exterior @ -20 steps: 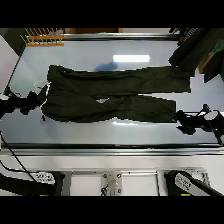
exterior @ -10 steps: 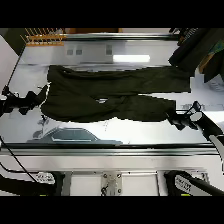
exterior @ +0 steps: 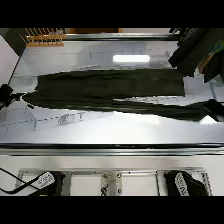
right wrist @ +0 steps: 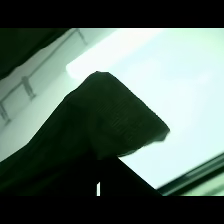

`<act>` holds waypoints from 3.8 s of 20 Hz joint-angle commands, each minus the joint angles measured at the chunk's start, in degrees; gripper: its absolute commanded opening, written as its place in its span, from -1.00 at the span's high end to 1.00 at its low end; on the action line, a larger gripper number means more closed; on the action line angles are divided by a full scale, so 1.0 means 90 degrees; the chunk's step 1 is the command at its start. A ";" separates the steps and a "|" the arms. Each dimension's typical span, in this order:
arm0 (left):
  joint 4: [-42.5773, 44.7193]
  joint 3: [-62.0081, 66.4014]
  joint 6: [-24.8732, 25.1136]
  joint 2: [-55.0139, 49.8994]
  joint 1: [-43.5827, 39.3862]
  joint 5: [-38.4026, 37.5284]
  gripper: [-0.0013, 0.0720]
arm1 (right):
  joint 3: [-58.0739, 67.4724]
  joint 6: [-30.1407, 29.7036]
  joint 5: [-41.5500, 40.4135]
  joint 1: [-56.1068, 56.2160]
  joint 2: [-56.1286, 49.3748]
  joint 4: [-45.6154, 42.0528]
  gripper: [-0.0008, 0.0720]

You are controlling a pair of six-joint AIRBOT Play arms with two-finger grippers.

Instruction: Fold the clothes and pants, and hang the long-sleeved shirts on hangers.

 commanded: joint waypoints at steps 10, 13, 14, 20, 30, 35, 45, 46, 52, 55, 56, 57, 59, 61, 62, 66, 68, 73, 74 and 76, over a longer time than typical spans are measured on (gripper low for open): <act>-0.0005 0.1576 -0.0022 -0.0442 -0.1392 0.0384 0.93 | 0.2433 -0.1246 -0.0243 0.0100 -0.3206 0.2123 0.91; 0.0180 0.1792 -0.0010 -0.0369 -0.1287 0.0423 0.93 | 0.2890 -0.1338 -0.0590 0.0355 -0.3337 0.1906 0.91; 0.0406 0.1467 0.0019 -0.0151 -0.1207 0.0508 0.93 | 0.2827 -0.1338 -0.0636 0.0369 -0.3317 0.1557 0.91; 0.0869 -0.2555 0.0933 0.1222 -0.0505 0.1491 0.93 | 0.0551 -0.2106 -0.0712 0.0359 -0.3189 0.0187 0.91; 0.0894 -0.4124 0.1802 0.1989 0.0391 0.1496 0.93 | -0.1039 -0.1841 -0.0289 0.0357 -0.2681 -0.0937 0.91; 0.0894 -0.4124 0.1940 0.1763 0.0393 0.1343 0.93 | -0.1039 -0.1421 0.0121 0.0355 -0.2679 -0.1321 0.86; 0.0894 -0.4112 0.1940 0.1749 0.0393 0.1263 0.93 | 0.0821 -0.0301 -0.0070 0.0362 -0.2761 -0.0143 -0.78; 0.0894 -0.4112 0.1940 0.1812 0.0393 0.1265 0.93 | 0.0957 -0.0301 -0.0338 0.0362 -0.2934 0.0223 -0.78; 0.0889 -0.4112 0.1940 0.1858 0.0393 0.1263 0.93 | 0.1511 -0.0306 -0.1804 0.0376 -0.4930 0.2174 -0.78; 0.0889 -0.4112 0.1940 0.1858 0.0393 0.1263 0.93 | 0.1792 -0.0328 -0.2055 0.0544 -0.5826 0.2504 -0.78; 0.0889 -0.4112 0.1940 0.1858 0.0393 0.1263 0.93 | 0.1875 -0.0328 -0.2205 0.0656 -0.6025 0.2521 -0.78; 0.0889 -0.4112 0.1940 0.1858 0.0393 0.1265 0.93 | 0.1970 -0.0325 -0.2404 0.0809 -0.6205 0.2526 -0.78; 0.0891 -0.4112 0.1940 0.1858 0.0393 0.1263 0.93 | 0.2178 -0.0325 -0.2759 0.1146 -0.6465 0.2521 -0.78; 0.0891 -0.4112 0.1940 0.1858 0.0393 0.1263 0.93 | 0.2431 -0.0323 -0.3024 0.1452 -0.6717 0.2518 -0.78; 0.0891 -0.4112 0.1938 0.1858 0.0393 0.1263 0.93 | 0.2589 -0.0323 -0.3041 0.1562 -0.6861 0.2516 -0.78; 0.0891 -0.4112 0.1940 0.1858 0.0393 0.1256 0.93 | 0.3133 -0.0274 -0.3021 0.1809 -0.7376 0.2523 -0.78; 0.0891 -0.4112 0.1940 0.1858 0.0393 0.1253 0.93 | 0.3189 -0.0279 -0.3138 0.1838 -0.7427 0.2511 -0.39; 0.0894 -0.4112 0.1940 0.1858 0.0393 0.1209 0.93 | 0.3191 -0.0279 -0.2698 0.1785 -0.7181 0.2261 0.91; 0.0894 -0.4112 0.1940 0.1858 0.0393 0.1209 0.93 | 0.3179 -0.0274 -0.2392 0.1787 -0.7009 0.1923 0.91; 0.0894 -0.4112 0.1940 0.1858 0.0393 0.1207 0.93 | 0.2943 -0.0102 -0.1911 0.1865 -0.6564 0.1185 0.91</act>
